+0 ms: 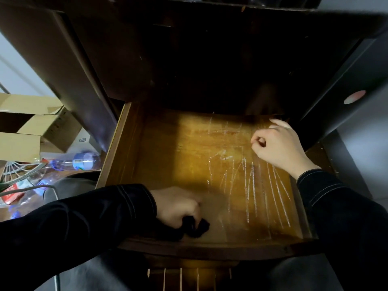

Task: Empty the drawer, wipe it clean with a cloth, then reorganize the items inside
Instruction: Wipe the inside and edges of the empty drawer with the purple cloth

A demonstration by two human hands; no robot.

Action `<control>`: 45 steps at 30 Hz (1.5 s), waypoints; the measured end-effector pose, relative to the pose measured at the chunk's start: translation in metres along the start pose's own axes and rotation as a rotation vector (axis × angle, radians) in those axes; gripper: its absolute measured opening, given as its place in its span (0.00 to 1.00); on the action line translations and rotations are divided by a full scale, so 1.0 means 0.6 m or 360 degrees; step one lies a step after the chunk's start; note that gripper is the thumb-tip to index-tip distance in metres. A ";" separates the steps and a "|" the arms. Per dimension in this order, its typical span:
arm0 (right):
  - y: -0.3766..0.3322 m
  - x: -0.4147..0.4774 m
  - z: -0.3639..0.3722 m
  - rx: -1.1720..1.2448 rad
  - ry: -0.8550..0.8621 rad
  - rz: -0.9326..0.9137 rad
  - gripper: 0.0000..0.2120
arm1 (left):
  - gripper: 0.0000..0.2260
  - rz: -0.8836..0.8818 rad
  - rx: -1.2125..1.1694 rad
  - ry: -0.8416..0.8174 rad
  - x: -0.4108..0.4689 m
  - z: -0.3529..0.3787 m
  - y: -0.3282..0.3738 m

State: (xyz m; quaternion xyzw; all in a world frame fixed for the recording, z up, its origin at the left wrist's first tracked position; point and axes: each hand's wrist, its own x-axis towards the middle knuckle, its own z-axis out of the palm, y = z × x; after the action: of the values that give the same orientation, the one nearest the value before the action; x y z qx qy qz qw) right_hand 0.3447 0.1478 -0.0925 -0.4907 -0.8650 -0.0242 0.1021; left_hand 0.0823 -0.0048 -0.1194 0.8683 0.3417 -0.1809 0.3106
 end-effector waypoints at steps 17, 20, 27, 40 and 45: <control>0.002 0.002 0.001 -0.0033 0.0000 -0.0011 0.10 | 0.17 -0.0060 -0.0038 0.0122 0.006 -0.009 -0.012; 0.002 0.000 0.001 -0.0001 0.0017 -0.0005 0.09 | 0.19 -0.0552 0.0231 0.0579 0.012 -0.034 -0.056; 0.001 0.000 0.001 -0.0012 0.0017 0.0012 0.09 | 0.26 -0.1236 0.0321 0.0710 0.020 -0.024 -0.063; 0.000 0.001 -0.001 -0.0011 0.0029 0.0011 0.10 | 0.23 -0.0935 0.0182 0.0919 0.057 -0.041 -0.097; -0.001 -0.001 -0.002 0.0014 0.0025 0.0030 0.11 | 0.21 -0.0763 0.0287 0.0852 0.062 -0.033 -0.076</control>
State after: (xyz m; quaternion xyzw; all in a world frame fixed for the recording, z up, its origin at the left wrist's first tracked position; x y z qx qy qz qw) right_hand 0.3448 0.1471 -0.0914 -0.4982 -0.8596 -0.0234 0.1114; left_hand 0.0783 0.0523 -0.1433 0.8041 0.5872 -0.0444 0.0813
